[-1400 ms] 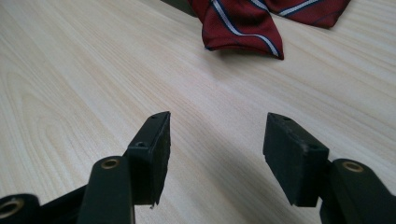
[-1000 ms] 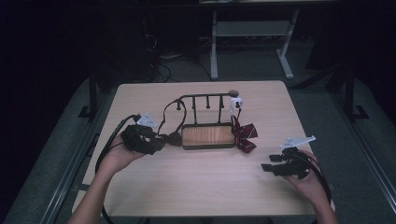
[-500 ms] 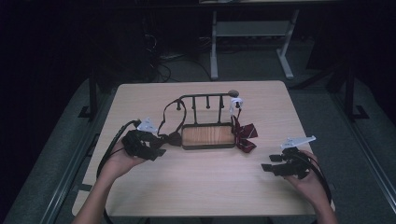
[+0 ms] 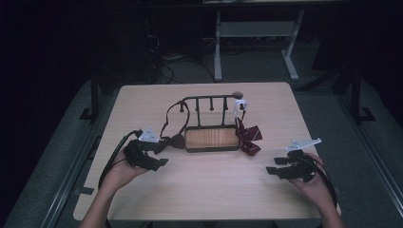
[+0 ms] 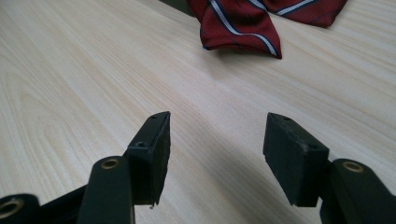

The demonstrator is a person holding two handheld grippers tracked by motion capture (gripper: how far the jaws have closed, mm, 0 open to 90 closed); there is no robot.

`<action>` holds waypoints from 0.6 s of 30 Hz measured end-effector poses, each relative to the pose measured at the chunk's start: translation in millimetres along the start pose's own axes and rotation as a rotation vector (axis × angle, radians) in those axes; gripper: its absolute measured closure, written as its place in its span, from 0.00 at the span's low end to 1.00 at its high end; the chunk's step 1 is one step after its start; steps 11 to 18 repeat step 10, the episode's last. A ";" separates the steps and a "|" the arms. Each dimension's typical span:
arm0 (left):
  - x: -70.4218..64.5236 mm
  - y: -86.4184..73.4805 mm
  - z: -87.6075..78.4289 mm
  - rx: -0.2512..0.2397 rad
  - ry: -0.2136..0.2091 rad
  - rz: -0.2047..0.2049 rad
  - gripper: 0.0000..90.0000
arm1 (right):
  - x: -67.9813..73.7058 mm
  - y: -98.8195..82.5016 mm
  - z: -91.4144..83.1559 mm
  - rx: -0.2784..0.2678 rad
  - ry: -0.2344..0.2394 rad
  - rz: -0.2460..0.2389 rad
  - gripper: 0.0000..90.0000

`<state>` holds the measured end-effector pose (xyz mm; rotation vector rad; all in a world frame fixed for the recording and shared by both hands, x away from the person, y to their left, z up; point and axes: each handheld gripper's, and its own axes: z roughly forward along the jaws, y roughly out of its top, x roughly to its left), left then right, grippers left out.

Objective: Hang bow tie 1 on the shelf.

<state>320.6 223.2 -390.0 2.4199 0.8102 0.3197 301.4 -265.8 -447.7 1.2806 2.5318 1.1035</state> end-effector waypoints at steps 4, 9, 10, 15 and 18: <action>-3.5 -9.8 4.0 -0.004 0.004 -0.009 0.33 | 0.0 -0.1 0.2 -0.002 0.000 0.000 0.46; -7.7 -21.3 8.3 -0.039 -0.006 -0.042 0.33 | 0.7 -0.1 0.3 -0.010 -0.006 -0.011 0.46; -8.7 -23.2 8.9 -0.045 -0.010 -0.052 0.33 | 1.3 0.1 0.5 -0.007 -0.005 -0.005 0.46; -8.7 -23.2 8.9 -0.045 -0.010 -0.052 0.33 | 1.3 0.1 0.5 -0.007 -0.005 -0.005 0.46; -8.7 -23.2 8.9 -0.045 -0.010 -0.052 0.33 | 1.3 0.1 0.5 -0.007 -0.005 -0.005 0.46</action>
